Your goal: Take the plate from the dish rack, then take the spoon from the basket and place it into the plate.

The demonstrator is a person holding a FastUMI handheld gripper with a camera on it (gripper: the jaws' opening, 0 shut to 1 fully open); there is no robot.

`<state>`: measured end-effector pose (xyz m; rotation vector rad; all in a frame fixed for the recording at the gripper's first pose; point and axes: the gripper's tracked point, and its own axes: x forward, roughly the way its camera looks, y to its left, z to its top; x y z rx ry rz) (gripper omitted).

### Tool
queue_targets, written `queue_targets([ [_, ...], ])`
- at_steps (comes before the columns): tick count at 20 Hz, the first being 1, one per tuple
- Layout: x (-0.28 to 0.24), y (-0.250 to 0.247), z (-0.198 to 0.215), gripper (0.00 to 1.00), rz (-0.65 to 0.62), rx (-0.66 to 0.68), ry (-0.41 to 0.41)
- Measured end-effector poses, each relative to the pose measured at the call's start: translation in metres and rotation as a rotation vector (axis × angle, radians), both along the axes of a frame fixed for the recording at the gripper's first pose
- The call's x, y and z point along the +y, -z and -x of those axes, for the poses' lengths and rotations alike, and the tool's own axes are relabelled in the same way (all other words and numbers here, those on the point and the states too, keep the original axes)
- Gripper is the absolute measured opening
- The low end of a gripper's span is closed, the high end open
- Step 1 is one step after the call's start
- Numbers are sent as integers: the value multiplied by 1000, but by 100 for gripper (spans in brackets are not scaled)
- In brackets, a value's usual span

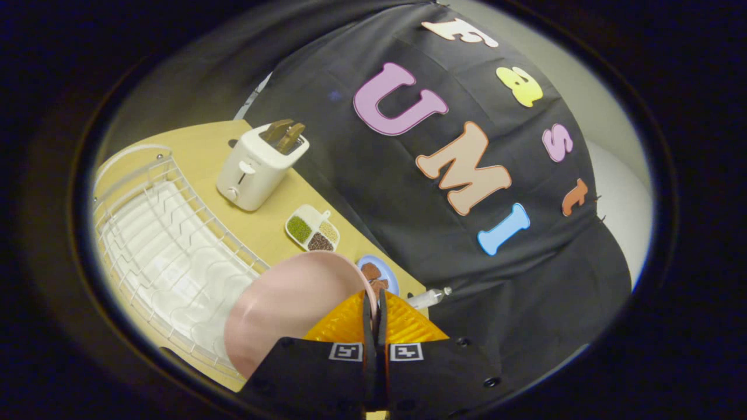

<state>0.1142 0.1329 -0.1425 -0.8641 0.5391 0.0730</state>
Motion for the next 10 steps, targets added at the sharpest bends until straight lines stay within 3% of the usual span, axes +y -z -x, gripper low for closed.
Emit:
queue_targets([
  [10,-66,-29,38,3,-234,-32,94],
])
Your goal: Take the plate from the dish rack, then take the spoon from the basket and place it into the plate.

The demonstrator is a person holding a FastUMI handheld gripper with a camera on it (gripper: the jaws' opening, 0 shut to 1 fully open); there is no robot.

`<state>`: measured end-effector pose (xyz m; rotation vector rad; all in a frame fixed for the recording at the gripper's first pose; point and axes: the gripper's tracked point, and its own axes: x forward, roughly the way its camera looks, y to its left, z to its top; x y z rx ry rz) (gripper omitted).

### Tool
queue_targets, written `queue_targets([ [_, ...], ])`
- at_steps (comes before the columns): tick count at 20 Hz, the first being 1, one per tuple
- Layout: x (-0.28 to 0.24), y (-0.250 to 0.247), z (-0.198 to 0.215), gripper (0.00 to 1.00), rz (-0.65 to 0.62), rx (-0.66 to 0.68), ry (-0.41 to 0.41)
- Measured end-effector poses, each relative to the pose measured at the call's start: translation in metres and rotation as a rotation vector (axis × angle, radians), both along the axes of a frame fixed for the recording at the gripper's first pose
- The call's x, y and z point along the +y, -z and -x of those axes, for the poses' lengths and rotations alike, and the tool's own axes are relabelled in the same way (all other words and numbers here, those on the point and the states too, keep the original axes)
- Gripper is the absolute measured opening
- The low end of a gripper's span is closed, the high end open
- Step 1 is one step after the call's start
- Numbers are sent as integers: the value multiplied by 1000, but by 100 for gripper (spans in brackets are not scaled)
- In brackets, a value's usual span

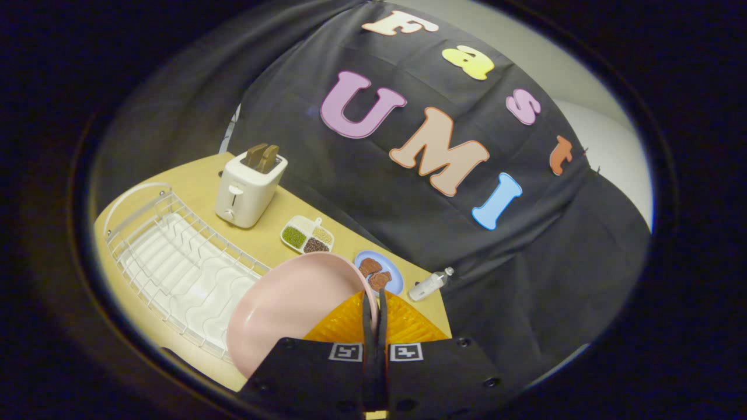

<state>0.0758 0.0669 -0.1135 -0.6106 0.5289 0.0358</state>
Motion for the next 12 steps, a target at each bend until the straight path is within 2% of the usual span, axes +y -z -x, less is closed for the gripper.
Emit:
queue_targets([
  [5,-43,-12,17,3,-54,-15,29],
  [8,-67,-7,31,3,-128,-3,55],
  [12,-104,3,47,3,-167,15,85],
])
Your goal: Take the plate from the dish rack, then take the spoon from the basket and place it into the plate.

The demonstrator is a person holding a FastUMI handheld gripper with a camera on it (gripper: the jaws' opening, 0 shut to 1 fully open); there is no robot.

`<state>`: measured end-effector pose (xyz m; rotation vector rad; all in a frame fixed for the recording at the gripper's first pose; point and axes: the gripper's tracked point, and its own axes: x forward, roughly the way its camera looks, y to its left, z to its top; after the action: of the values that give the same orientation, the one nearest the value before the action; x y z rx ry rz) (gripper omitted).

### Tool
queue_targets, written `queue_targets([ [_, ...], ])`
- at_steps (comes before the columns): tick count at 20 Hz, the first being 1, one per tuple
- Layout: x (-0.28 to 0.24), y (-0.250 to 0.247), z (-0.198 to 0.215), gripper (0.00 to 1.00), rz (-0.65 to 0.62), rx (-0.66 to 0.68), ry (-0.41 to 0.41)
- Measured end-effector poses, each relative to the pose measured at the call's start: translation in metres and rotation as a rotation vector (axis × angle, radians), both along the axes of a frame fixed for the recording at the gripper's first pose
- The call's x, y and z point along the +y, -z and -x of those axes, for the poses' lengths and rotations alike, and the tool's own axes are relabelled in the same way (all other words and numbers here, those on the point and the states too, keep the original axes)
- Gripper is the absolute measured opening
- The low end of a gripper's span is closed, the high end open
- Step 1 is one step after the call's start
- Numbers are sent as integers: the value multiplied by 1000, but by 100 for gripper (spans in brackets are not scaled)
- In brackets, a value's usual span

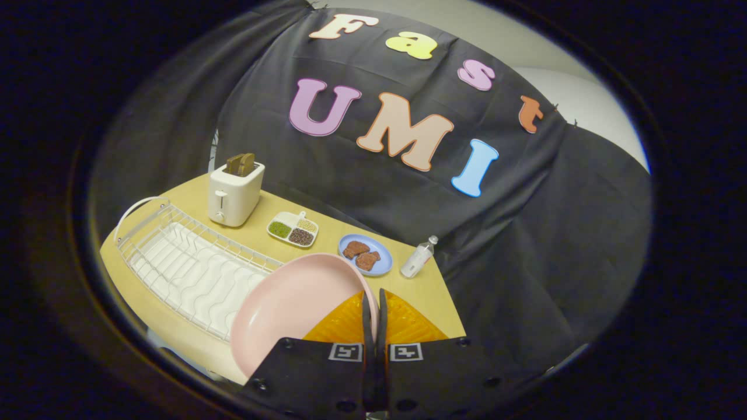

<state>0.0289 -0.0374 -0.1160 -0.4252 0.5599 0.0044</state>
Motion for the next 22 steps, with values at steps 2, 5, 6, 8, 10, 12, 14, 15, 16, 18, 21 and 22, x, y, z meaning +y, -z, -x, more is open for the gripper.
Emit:
queue_targets([
  [2,-13,7,6,3,-22,19,7],
  [5,-33,20,19,3,-55,44,22],
  [6,-38,23,23,3,-68,53,28],
  [8,-47,34,32,3,-104,72,38],
  [10,-53,42,40,3,-137,84,47],
  [12,-62,51,46,4,-168,95,59],
  [14,-68,63,53,3,-195,112,62],
  [15,-71,69,57,3,-207,121,66],
  [16,-74,77,62,3,-218,137,73],
  [18,-81,91,67,3,-246,158,81],
  [21,-89,114,75,3,-278,178,84],
  [22,-93,122,76,3,-286,186,88],
])
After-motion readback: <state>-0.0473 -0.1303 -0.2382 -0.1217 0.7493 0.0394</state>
